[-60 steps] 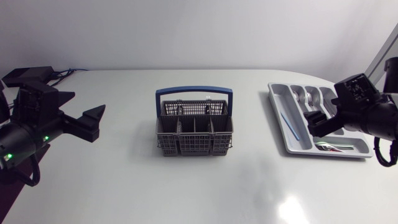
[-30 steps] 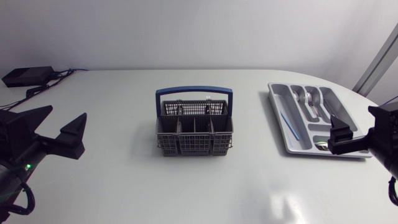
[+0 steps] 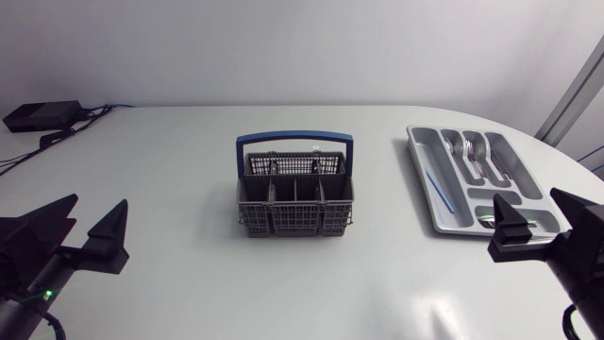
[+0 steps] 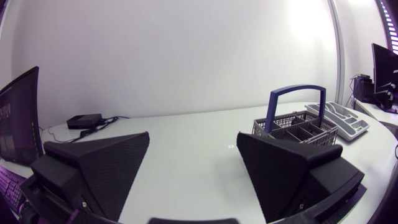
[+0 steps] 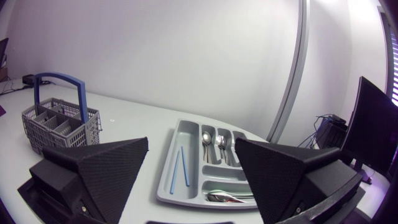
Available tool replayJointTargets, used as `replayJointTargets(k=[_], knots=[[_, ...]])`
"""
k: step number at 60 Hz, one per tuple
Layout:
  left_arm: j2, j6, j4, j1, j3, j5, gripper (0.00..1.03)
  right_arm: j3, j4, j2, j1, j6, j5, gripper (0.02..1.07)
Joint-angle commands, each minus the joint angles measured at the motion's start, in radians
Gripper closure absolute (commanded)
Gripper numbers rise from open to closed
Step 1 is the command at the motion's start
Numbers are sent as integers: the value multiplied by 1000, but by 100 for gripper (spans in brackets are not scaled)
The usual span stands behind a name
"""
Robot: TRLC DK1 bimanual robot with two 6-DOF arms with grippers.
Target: Unload the cutlery basket into the drawer organizer.
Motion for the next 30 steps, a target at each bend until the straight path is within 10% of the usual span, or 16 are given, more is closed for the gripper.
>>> replayJointTargets(k=[1,30], knots=[[-47,-42,-12,10,-46,-11,5,-47,7,-47,15,64,-8,6],[-163,-86,-44,20,-119,-15,6,-160,3,-220,59,189,-22,6]])
